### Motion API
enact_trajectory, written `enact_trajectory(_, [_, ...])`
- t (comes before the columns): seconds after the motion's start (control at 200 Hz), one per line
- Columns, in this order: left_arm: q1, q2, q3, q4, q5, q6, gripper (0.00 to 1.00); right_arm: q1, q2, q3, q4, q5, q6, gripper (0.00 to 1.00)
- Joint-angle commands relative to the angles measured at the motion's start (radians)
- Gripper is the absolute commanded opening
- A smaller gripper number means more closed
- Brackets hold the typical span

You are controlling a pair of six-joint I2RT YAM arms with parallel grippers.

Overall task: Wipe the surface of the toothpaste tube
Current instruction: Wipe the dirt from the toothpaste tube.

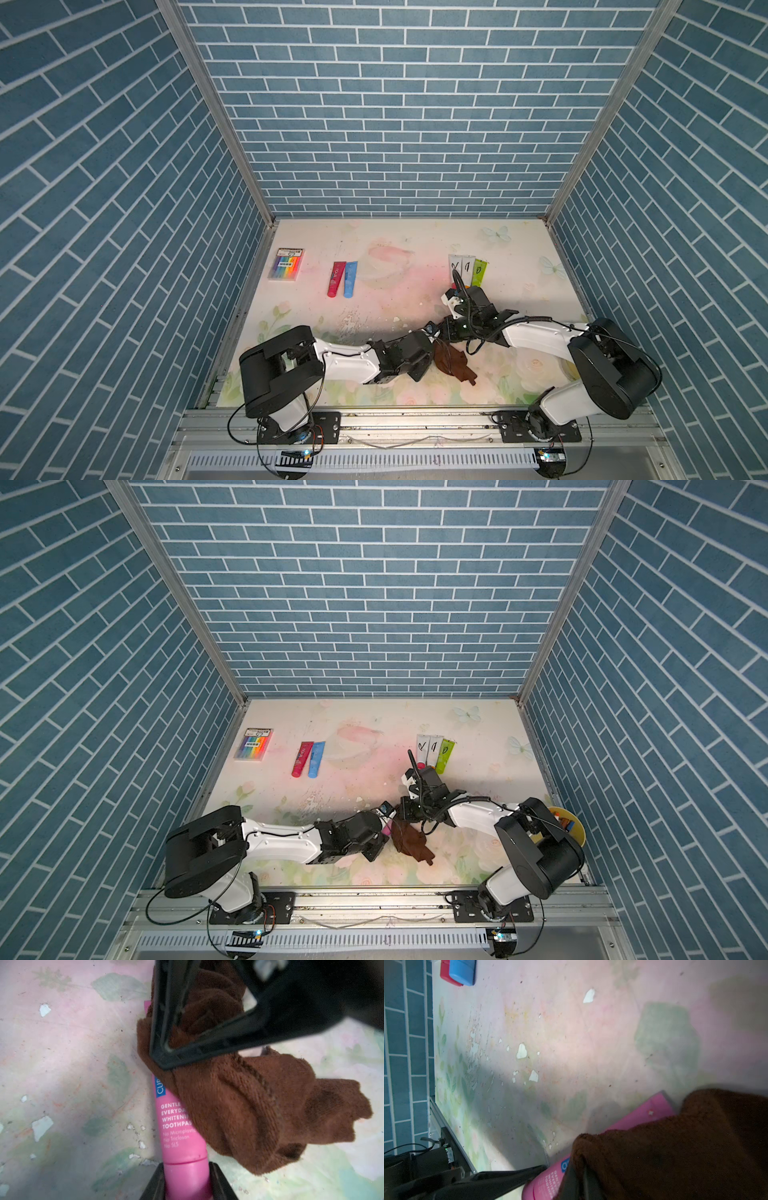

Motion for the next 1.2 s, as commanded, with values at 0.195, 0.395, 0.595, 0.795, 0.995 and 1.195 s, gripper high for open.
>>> enact_trajectory(0.195, [-0.005, -0.006, -0.042, -0.041, 0.039, -0.008, 0.04, -0.086, -0.050, -0.022, -0.203, 0.368, -0.022, 0.00])
enact_trajectory(0.395, [-0.005, -0.002, -0.039, -0.040, 0.042, -0.006, 0.04, -0.058, -0.086, -0.028, -0.087, 0.099, -0.034, 0.00])
enact_trajectory(0.595, [-0.004, 0.005, -0.035, -0.043, 0.048, -0.004, 0.04, 0.077, -0.083, 0.020, -0.058, -0.038, -0.026, 0.00])
enact_trajectory(0.795, [-0.004, 0.004, -0.034, -0.045, 0.046, -0.004, 0.04, 0.108, -0.037, 0.001, 0.014, -0.104, 0.007, 0.00])
enact_trajectory(0.995, [-0.005, 0.004, -0.035, -0.045, 0.045, -0.005, 0.03, 0.080, 0.042, -0.001, -0.028, -0.035, 0.001, 0.00])
enact_trajectory(1.195, [-0.005, 0.001, -0.035, -0.048, 0.030, -0.014, 0.02, -0.008, 0.041, 0.012, -0.210, 0.290, -0.040, 0.00])
